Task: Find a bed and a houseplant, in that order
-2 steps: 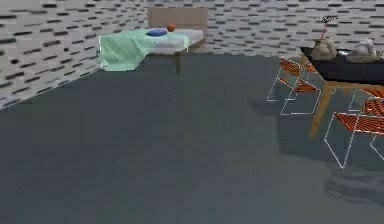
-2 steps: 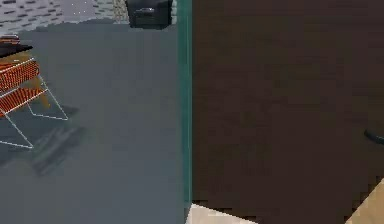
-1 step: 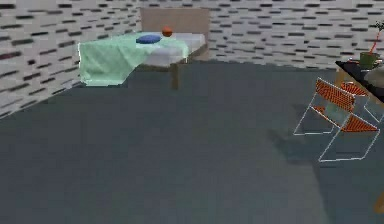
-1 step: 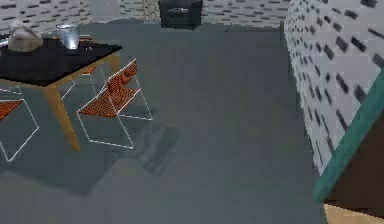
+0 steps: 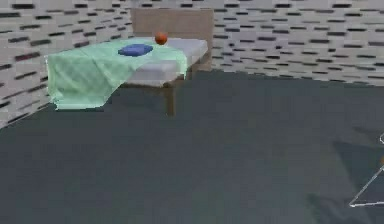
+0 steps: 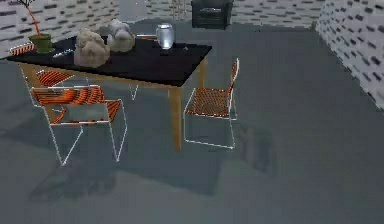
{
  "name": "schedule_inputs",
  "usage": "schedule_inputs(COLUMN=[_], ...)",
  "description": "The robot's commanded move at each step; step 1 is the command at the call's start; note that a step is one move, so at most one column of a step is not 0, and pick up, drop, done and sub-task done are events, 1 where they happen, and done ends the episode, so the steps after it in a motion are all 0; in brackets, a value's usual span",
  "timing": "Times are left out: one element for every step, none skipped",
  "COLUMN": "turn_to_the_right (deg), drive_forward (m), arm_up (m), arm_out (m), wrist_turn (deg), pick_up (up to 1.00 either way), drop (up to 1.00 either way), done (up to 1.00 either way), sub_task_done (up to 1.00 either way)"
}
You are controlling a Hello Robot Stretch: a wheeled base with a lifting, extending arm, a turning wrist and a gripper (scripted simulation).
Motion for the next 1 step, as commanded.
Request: schedule_inputs(turn_to_the_right=[0.0], drive_forward=[1.00], arm_up=[0.00], arm_out=[0.00], wrist_turn=[0.0], pick_up=[0.00], drop=[0.00], done=[0.00], sub_task_done=[0.00])
